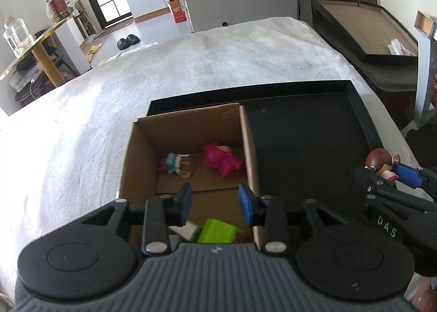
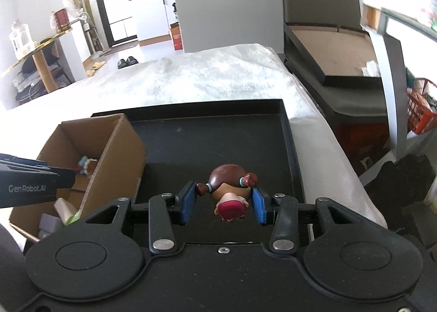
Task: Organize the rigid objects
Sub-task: 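Lift the doll with the right gripper and carry it over the box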
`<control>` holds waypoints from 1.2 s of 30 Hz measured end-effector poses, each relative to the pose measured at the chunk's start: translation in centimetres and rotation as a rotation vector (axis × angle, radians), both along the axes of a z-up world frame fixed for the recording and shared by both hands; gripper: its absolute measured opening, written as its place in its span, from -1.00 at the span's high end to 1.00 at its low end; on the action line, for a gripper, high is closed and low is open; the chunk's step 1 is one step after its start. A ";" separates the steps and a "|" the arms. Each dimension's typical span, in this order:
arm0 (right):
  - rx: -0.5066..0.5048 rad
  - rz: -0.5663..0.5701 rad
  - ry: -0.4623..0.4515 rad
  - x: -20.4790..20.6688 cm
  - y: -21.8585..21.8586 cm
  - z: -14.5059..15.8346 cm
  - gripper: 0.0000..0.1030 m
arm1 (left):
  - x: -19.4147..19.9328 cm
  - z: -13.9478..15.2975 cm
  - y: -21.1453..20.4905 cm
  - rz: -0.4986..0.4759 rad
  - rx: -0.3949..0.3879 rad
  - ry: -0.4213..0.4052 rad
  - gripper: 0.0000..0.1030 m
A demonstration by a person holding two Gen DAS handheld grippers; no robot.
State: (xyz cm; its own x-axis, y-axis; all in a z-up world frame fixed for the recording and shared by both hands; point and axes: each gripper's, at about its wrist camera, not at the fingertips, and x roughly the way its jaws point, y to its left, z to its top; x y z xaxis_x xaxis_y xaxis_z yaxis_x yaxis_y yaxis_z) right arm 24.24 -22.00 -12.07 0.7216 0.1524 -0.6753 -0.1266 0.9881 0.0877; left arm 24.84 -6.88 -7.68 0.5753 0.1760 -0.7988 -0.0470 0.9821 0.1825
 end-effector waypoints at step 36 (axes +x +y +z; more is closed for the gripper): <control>-0.156 0.231 -0.043 0.3 13.4 2.7 0.19 | -1.4 -1.5 12.9 0.188 -0.111 0.025 -0.05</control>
State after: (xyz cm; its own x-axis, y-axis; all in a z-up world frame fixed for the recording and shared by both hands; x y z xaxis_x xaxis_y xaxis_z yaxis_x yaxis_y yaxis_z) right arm 24.53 -8.56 -9.33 0.7082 0.2131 -0.6731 -0.3506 0.9337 -0.0732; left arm 23.46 5.97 -9.14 0.5201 0.1888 -0.8330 -0.2282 0.9705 0.0774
